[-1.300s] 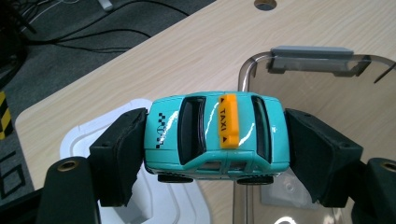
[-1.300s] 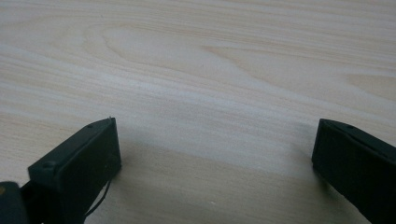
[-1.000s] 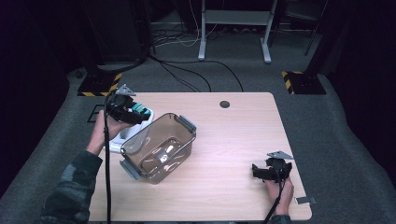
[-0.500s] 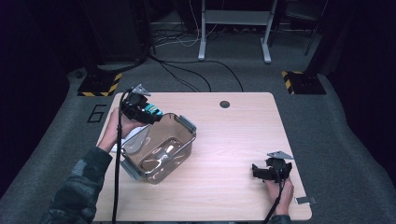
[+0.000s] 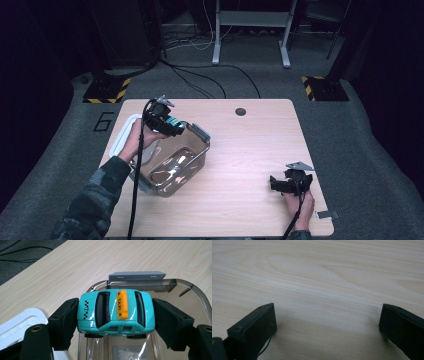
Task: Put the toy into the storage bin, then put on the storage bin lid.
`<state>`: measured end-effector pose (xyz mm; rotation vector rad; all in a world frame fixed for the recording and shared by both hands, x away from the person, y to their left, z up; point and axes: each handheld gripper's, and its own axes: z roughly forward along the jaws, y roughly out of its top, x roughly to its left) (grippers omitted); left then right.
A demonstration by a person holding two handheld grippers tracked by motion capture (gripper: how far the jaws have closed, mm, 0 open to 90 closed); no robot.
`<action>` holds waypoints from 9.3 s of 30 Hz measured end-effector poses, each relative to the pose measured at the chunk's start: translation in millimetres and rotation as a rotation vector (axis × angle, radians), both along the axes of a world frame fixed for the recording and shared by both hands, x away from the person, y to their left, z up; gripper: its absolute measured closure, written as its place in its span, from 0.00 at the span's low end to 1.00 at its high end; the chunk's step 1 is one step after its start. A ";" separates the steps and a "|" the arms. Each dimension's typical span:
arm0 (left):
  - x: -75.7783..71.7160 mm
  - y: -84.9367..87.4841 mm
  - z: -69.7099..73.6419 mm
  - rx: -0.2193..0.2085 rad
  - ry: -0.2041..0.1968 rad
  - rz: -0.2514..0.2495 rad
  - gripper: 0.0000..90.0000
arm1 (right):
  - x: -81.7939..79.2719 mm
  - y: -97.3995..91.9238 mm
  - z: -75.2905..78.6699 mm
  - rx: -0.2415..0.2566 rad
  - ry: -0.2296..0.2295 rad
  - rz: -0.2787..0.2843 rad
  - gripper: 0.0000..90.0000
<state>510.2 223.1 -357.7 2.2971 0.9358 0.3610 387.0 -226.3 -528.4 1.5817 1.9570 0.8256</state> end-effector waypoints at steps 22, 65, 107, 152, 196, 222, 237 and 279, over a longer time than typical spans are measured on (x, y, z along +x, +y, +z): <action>9.5 -18.6 -25.1 0.051 0.059 -0.016 0.27 | 0.0 0.0 0.0 0.000 0.000 0.000 0.00; -0.5 -36.8 -37.4 0.097 0.049 -0.033 0.27 | -0.1 0.1 0.0 0.000 0.000 0.000 0.01; -6.7 -50.9 -45.4 0.091 0.080 -0.062 0.24 | -0.1 0.0 0.0 -0.001 -0.001 0.001 0.01; -10.4 64.5 13.1 -0.012 -0.046 0.146 0.06 | -0.2 0.3 0.1 0.001 -0.001 -0.001 0.01; 34.8 166.4 -81.7 -0.107 0.093 0.477 0.01 | -0.1 0.0 0.0 0.000 0.000 0.001 0.01; 44.7 168.5 -127.5 -0.084 0.073 0.525 0.08 | -0.2 0.3 0.0 0.001 -0.001 -0.001 0.01; 43.2 162.4 -137.3 -0.036 0.034 0.520 0.59 | -0.2 0.4 0.0 0.001 -0.001 -0.001 0.01; 22.3 167.8 -65.5 -0.046 -0.076 0.458 0.74 | -0.2 0.3 0.1 0.002 0.000 0.001 0.01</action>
